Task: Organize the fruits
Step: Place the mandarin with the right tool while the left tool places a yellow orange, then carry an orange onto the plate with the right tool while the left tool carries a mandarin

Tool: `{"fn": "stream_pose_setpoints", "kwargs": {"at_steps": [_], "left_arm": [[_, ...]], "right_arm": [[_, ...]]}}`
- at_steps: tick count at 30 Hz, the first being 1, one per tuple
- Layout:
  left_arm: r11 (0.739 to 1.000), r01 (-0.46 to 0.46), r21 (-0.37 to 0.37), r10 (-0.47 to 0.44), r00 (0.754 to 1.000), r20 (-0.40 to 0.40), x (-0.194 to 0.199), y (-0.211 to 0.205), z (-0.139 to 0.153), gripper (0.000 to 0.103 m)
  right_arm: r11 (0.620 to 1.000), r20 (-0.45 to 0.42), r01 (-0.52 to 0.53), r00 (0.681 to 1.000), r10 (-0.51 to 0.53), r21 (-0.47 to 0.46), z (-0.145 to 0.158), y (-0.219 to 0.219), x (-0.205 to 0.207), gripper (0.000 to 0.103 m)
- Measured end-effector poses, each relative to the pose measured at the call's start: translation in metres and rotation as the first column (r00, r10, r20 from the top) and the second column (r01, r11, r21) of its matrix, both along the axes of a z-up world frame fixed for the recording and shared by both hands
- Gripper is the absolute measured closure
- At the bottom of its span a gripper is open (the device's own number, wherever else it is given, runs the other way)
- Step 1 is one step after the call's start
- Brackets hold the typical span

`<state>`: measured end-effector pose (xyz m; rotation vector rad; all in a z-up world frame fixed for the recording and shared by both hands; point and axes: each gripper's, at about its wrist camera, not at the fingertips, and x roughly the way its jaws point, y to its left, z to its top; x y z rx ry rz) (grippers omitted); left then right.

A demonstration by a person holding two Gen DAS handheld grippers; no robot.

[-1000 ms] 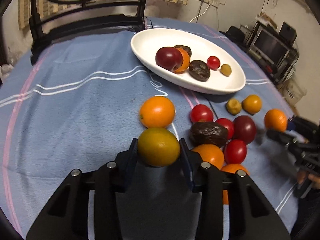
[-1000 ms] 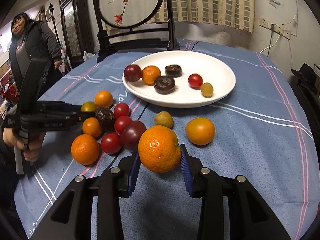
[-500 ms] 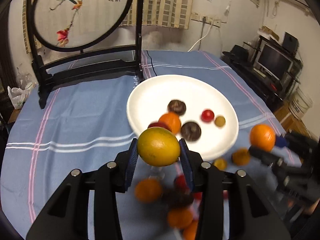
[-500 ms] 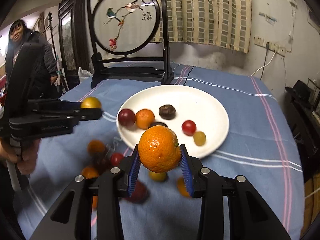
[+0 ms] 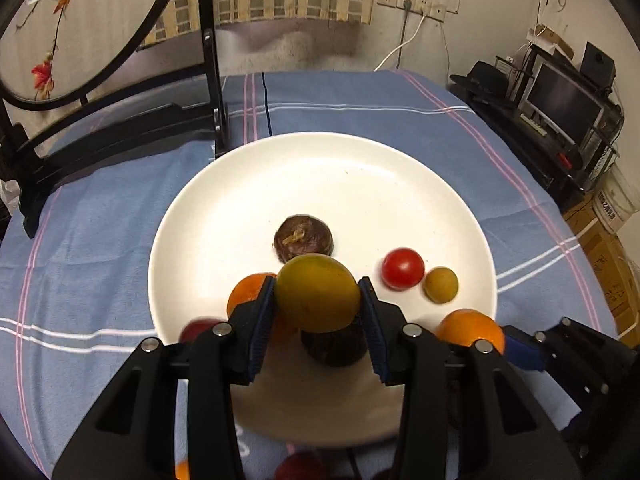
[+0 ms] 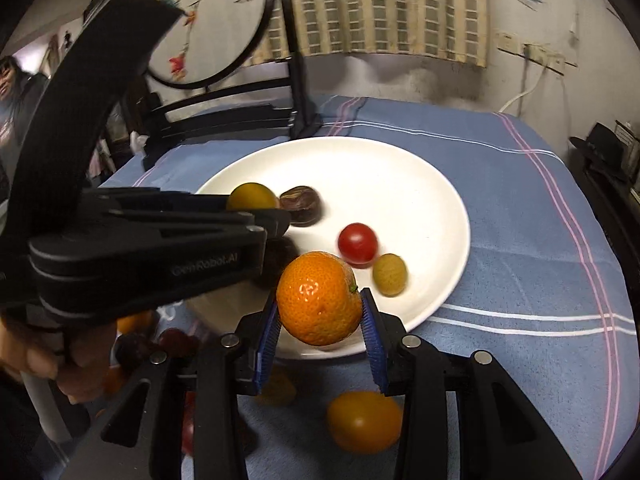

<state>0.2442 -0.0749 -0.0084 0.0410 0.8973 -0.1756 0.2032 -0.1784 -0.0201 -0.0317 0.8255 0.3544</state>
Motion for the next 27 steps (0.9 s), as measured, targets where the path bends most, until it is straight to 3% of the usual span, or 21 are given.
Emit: {"fn": "stream_pose_setpoints", "kwargs": {"at_steps": [1,2,9,15,18,27], "left_arm": [[1.000,-0.003,0.004,0.003,1.000,0.000,0.000,-0.002,0.001,0.041],[1.000,-0.004,-0.004,0.004,1.000,0.003,-0.003,-0.002,0.004,0.034],[1.000,0.006,-0.026,-0.004,0.996,0.087,-0.044,0.015,0.031,0.032],[0.998,-0.032,-0.051,0.037,0.994,0.104,-0.092,0.041,0.032,0.024],[0.997,-0.056,-0.056,0.061,0.994,0.091,-0.115,0.052,0.025,0.020],[0.990,-0.121,-0.067,0.123,0.992,0.013,-0.173,0.070,-0.006,0.020]], "right_arm": [[1.000,-0.015,0.005,1.000,-0.004,0.003,-0.002,-0.002,0.001,0.059],[1.000,-0.017,0.002,1.000,-0.002,0.018,-0.002,-0.004,0.001,0.058],[0.998,0.003,0.022,1.000,-0.022,0.055,0.011,-0.017,-0.015,0.049],[0.997,0.011,0.044,0.999,-0.045,0.058,0.015,-0.029,-0.031,0.044],[0.999,0.002,0.037,0.999,-0.037,0.040,0.008,-0.031,-0.044,0.042],[0.998,0.002,0.064,0.998,-0.064,0.019,-0.003,-0.038,-0.080,0.022]]}}
